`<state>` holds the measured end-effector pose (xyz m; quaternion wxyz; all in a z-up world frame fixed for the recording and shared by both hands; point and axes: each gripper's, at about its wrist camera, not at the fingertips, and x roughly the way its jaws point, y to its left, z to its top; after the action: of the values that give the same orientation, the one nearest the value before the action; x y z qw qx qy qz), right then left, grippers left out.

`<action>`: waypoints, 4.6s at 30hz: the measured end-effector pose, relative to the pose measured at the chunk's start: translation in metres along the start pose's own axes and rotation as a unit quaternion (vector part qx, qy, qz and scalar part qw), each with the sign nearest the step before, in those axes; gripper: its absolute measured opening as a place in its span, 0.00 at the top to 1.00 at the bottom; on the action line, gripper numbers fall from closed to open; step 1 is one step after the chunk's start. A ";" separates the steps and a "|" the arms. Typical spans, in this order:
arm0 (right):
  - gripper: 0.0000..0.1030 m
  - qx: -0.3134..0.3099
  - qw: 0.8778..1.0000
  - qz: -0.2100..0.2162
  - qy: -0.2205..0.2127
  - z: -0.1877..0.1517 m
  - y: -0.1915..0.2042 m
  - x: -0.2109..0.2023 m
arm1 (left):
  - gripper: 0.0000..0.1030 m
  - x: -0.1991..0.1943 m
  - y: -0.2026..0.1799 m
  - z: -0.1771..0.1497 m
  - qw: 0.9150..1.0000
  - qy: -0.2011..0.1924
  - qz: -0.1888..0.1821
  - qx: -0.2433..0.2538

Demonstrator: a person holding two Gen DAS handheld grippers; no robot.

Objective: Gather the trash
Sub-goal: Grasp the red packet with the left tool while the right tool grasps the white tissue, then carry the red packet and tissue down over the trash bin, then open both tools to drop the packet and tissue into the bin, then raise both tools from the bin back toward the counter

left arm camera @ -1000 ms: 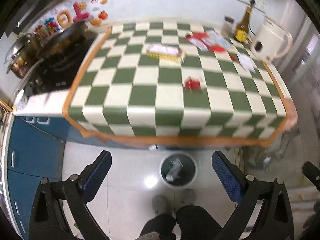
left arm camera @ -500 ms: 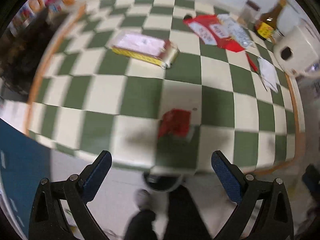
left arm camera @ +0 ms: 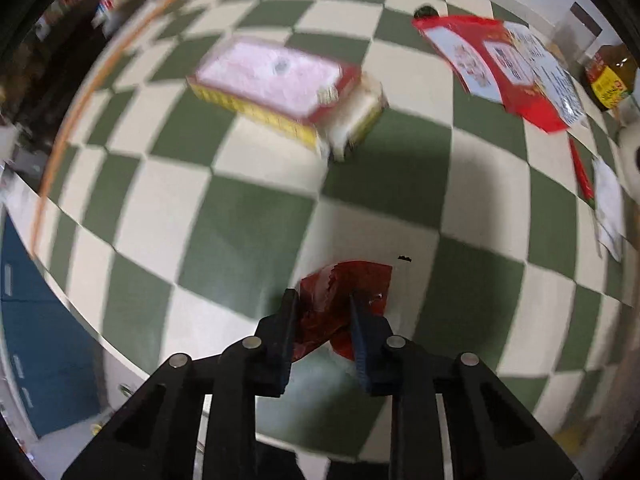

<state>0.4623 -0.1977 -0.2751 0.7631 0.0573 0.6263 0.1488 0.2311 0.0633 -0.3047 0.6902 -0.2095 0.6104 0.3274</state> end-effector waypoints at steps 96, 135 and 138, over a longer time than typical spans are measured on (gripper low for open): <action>0.00 -0.088 0.975 -0.065 0.194 -0.500 -0.069 0.461 | 0.03 0.428 0.073 -0.259 0.977 0.150 -0.020 0.151; 0.00 -0.106 0.990 -0.086 0.042 -0.464 0.055 -0.059 | 0.03 -0.020 0.167 -0.271 0.985 0.016 -0.060 0.163; 0.00 -0.108 0.991 -0.078 0.022 -0.463 0.066 -0.095 | 0.03 -0.050 0.176 -0.259 0.985 -0.019 -0.060 0.157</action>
<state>-0.0143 -0.2092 -0.2645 0.7602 -0.0779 0.6255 0.1572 -0.0782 -0.0018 -0.2796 0.7448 -0.1284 0.6270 0.1889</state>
